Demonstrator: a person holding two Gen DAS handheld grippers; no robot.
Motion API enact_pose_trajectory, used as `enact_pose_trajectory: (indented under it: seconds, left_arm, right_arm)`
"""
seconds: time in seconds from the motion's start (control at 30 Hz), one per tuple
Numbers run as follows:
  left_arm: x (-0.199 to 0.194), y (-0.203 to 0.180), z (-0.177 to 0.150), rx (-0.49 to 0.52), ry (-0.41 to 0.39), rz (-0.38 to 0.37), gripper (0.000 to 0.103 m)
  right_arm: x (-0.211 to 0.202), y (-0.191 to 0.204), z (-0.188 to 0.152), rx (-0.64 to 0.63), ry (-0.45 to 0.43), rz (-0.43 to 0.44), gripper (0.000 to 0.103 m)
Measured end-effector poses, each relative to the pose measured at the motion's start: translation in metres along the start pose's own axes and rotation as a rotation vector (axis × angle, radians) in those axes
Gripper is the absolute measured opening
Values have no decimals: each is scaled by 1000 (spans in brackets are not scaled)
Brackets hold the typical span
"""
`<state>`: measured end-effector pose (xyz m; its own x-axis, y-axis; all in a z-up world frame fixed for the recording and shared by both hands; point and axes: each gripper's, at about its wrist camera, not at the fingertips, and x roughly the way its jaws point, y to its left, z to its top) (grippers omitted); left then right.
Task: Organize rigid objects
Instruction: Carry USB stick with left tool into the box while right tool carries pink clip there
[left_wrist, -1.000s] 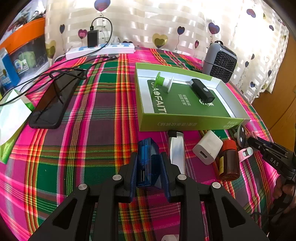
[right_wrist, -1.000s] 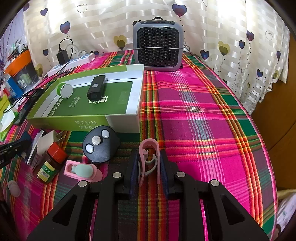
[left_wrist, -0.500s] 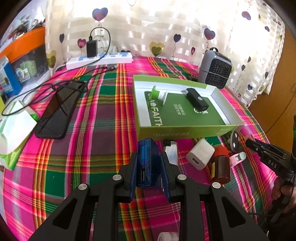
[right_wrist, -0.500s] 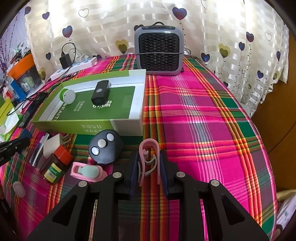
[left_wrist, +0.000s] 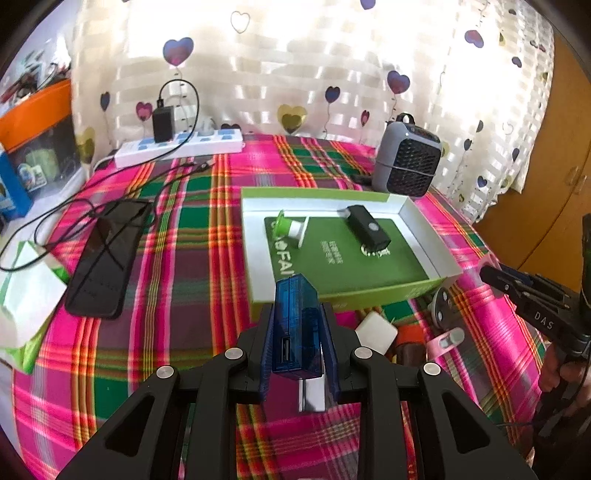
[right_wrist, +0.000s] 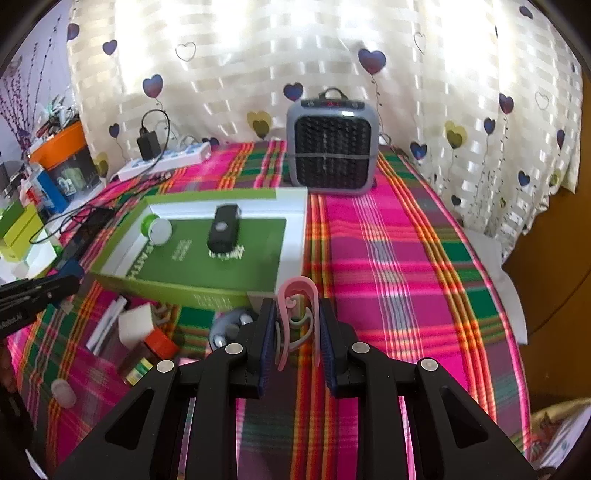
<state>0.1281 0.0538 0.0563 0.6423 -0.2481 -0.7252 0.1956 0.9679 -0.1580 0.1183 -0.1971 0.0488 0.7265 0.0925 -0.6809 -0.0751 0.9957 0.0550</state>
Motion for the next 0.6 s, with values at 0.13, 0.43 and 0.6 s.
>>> enact_pose_trajectory:
  seconds: [0.13,0.43,0.6]
  left_arm:
    - [5,-2,10,0,4,-22,22]
    - [27,-6,29,11,17,-33,22]
    - [42,-8,36,18,34,-33,22]
  right_arm:
    - [1,6,15,-18,-13,29,24]
    - [23,13,45,-37,4,74,24]
    - [45,13,58,-46,30,69,24]
